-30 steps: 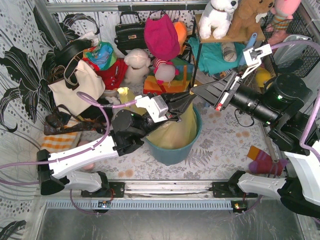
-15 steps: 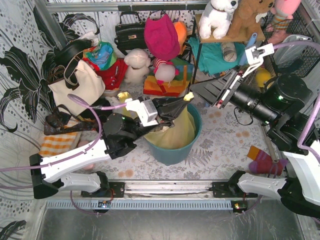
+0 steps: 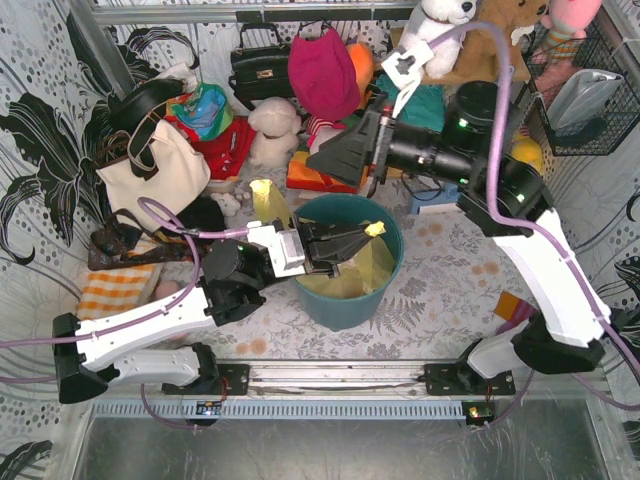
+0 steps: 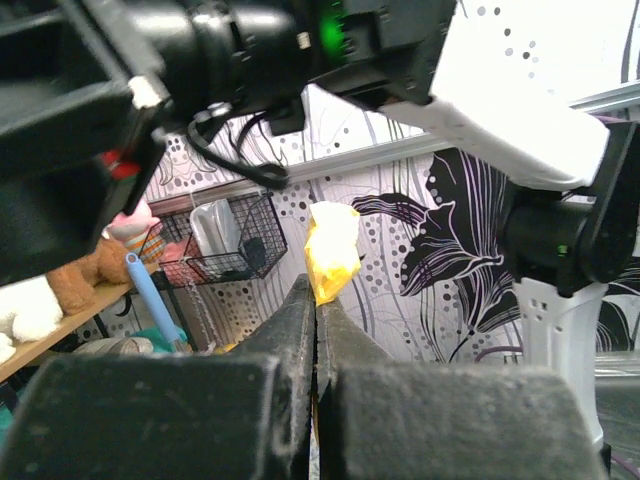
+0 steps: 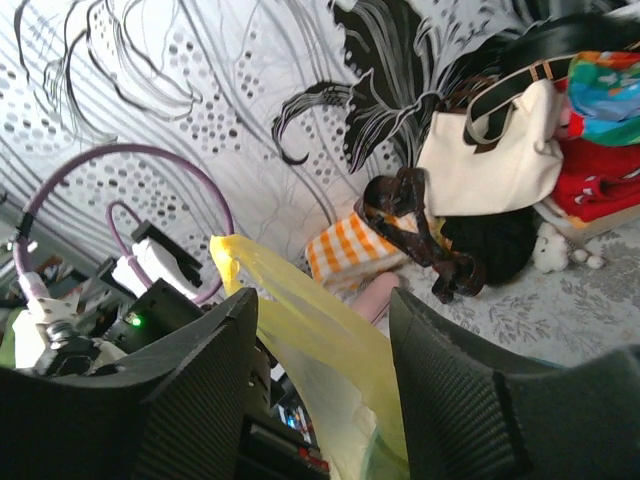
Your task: Tie the trash bag
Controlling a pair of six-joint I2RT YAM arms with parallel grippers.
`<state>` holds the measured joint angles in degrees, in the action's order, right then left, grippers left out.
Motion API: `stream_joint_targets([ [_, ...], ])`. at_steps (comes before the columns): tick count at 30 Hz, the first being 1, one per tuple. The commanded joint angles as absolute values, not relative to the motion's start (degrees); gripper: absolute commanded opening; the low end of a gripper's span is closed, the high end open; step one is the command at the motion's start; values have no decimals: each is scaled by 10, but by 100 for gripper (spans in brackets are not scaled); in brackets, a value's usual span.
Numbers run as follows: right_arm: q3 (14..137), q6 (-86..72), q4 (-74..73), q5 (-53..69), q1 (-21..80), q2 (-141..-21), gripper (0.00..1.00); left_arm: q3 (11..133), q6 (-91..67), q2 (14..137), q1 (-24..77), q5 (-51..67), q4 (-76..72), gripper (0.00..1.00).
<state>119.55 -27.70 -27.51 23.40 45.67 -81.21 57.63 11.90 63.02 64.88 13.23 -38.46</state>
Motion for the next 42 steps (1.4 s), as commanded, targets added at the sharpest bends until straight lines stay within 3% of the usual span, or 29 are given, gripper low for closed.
stream_joint_targets([
  [1, 1245, -247, -272, 337, 457, -850, 57, 568, 106, 610, 651, 156, -420, 0],
  [13, 1300, -214, -261, 379, 504, -910, 72, 576, 102, 606, 651, 164, -396, 0],
  [18, 1385, -185, -315, 358, 527, -961, 71, 582, 100, 610, 651, 168, -389, 0],
  [23, 1439, -171, -350, 340, 540, -1008, 59, 584, 97, 614, 651, 169, -385, 0],
  [30, 1419, -158, -354, 312, 548, -1000, 46, 591, 97, 619, 651, 169, -383, 0],
  [36, 1381, -156, -336, 287, 551, -973, 14, 591, 97, 621, 651, 163, -385, 0],
  [40, 1345, -158, -314, 252, 551, -945, 0, 591, 97, 620, 651, 157, -388, 0],
  [42, 1330, -166, -302, 218, 551, -929, 0, 594, 99, 620, 651, 151, -391, 0],
])
